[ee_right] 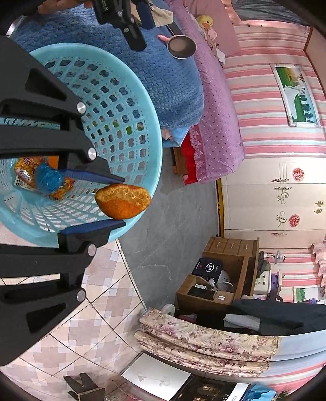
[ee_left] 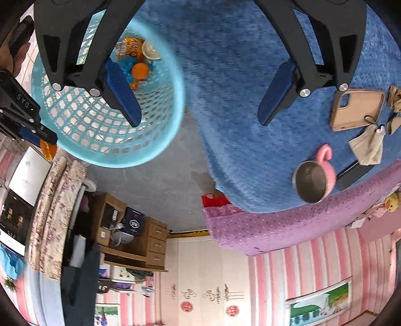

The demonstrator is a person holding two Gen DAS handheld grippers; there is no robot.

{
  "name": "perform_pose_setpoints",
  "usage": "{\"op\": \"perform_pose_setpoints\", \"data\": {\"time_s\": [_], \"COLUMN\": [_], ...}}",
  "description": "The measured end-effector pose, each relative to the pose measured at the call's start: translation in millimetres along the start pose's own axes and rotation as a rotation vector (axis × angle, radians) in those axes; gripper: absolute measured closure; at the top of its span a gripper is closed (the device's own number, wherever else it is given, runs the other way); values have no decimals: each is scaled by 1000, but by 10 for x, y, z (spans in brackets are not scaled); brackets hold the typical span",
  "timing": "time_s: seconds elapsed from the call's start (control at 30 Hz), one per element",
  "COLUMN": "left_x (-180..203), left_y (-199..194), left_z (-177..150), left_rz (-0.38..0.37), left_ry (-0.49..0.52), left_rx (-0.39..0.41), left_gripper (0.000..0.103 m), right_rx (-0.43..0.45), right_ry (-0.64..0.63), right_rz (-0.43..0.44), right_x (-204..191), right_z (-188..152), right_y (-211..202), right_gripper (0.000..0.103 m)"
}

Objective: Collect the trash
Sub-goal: 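Open both tools over the basket to drop the peel and cap, then grasp the crumpled brown paper with the left tool while the right tool reaches toward the beige mask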

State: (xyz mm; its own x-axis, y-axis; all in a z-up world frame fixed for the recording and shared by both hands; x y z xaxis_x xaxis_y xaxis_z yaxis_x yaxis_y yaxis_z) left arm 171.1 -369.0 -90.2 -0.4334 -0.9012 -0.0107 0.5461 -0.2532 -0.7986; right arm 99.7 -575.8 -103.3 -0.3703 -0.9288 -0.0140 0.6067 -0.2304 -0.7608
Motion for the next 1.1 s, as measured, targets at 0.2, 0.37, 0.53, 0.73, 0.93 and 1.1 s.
{"op": "perform_pose_setpoints", "data": {"time_s": [0.2,0.37,0.53,0.73,0.93,1.1], "left_x": [-204,-389,-610,-948,-1371,-1777], "left_y": [-111,-204,-331,-475,-573,-622], "left_z": [-20,-69,-126,-218,-307,-431], "left_rz": [32,51,65,81,121,183], "left_ry": [-25,-44,-73,-106,-142,-162], "left_rx": [21,32,45,52,51,46], "left_gripper": [9,8,6,6,6,6], "right_rx": [15,32,48,49,54,56], "right_ry": [-10,4,44,33,-1,-23], "right_rz": [-8,0,-16,-22,-6,12], "right_x": [-137,-237,-324,-578,-910,-1181], "right_z": [42,68,88,125,151,168], "right_y": [-19,-65,-124,-140,-166,-171], "right_gripper": [66,32,9,7,6,6]}}
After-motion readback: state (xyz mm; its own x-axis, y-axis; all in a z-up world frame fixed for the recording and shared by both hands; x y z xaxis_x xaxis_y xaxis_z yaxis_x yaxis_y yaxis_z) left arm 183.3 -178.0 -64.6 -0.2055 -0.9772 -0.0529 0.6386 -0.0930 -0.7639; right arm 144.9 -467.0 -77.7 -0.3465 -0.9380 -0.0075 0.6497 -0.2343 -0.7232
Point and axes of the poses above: each gripper's, at about its wrist camera, not at the fingertips, and y roughly the way its jaws point, x to its right, z to its top, the point moved 8 cm from there along y, roughly the way its jaws point, and after that the axes turned 15 degrees about -x, right-handed, at the moved point
